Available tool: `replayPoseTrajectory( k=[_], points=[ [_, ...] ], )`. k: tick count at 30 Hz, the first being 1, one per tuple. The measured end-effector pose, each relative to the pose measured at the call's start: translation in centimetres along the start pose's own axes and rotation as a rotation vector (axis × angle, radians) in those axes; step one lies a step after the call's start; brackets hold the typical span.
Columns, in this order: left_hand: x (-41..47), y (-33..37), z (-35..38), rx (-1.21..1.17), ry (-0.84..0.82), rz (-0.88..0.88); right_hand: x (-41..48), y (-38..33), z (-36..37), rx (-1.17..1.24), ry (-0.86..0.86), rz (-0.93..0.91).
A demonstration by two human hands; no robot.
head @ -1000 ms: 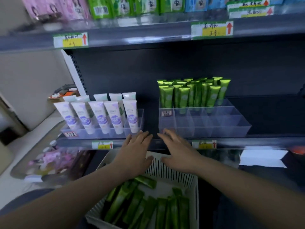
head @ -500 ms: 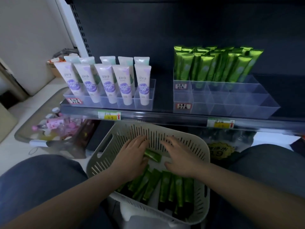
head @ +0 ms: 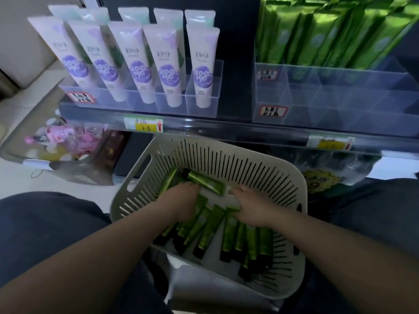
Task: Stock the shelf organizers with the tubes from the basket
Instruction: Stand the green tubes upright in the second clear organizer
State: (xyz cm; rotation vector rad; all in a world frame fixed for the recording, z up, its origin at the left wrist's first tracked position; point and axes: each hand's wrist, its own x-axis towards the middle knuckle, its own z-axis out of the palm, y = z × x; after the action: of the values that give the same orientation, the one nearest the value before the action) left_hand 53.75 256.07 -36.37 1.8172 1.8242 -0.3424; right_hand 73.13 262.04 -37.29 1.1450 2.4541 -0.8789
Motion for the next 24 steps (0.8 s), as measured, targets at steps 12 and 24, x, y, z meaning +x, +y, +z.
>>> replayPoseTrajectory(
  k=[12, 24],
  points=[
    [6.3, 0.7, 2.4, 0.009, -0.187, -0.043, 4.7, 2.0, 3.3, -0.050, -0.223, 0.169],
    [9.0, -0.1, 4.5, 0.076, -0.256, -0.024, 6.9, 3.0, 5.4, -0.139, -0.228, 0.201]
  ],
)
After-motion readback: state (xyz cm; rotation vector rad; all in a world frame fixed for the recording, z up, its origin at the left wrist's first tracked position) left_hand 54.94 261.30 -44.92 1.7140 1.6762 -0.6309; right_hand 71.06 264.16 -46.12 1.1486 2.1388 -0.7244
